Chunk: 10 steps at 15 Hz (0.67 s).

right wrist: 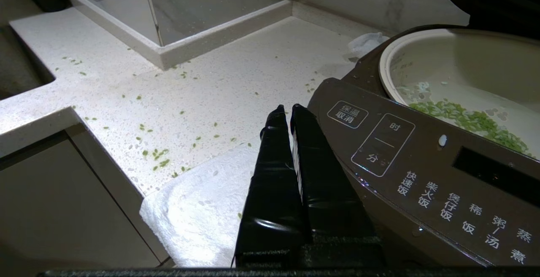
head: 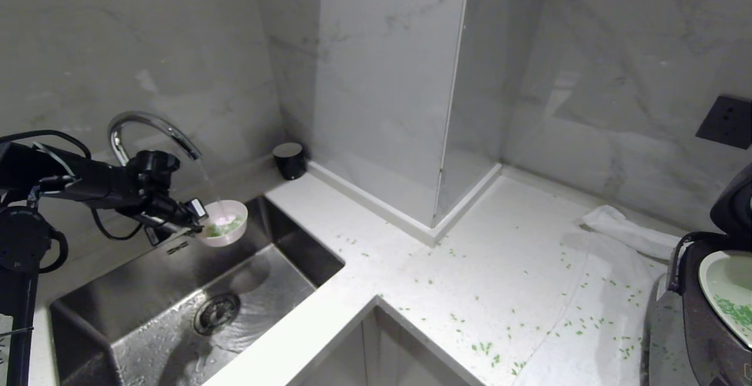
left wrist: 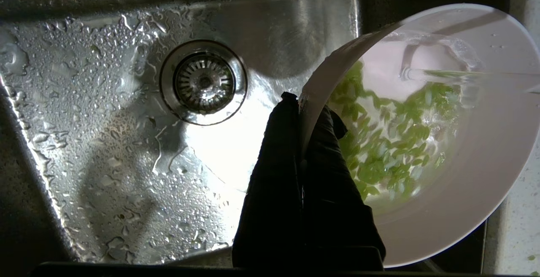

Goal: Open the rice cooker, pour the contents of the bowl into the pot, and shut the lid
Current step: Fill a bowl with water from the tap

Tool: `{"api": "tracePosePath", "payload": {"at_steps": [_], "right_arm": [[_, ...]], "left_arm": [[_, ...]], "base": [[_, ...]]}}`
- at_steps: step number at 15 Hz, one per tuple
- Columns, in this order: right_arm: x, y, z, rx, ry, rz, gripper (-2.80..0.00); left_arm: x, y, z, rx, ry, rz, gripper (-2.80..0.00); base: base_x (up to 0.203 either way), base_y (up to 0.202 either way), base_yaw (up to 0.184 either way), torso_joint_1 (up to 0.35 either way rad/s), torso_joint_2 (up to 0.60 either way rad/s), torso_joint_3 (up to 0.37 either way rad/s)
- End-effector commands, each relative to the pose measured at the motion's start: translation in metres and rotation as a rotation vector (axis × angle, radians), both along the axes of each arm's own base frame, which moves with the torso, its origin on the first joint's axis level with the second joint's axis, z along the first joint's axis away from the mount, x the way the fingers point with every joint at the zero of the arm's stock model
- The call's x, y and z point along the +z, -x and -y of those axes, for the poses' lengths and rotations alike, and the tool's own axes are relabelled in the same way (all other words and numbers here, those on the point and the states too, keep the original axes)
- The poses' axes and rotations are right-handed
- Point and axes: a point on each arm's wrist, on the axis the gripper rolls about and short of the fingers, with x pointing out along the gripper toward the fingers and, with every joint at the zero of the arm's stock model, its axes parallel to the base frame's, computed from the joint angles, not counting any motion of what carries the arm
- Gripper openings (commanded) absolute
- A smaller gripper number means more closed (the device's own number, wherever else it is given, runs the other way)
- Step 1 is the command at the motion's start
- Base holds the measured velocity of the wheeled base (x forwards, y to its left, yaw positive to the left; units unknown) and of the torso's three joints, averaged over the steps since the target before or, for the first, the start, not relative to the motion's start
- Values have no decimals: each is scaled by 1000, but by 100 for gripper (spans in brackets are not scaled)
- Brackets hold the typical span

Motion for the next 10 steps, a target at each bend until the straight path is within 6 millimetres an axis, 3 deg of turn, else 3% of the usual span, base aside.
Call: {"api": "tracePosePath", "payload": {"at_steps": [1, 10], "right_arm": [[0, 0, 0, 1, 1, -1, -280], [0, 0, 0, 1, 1, -1, -280]], "left_arm": [[-1, 0, 0, 3, 3, -3, -280], [-2, -1, 4, 37, 44, 9, -280]], "base": [[0, 0, 0, 0, 0, 0], [0, 0, 0, 0, 0, 0]]}}
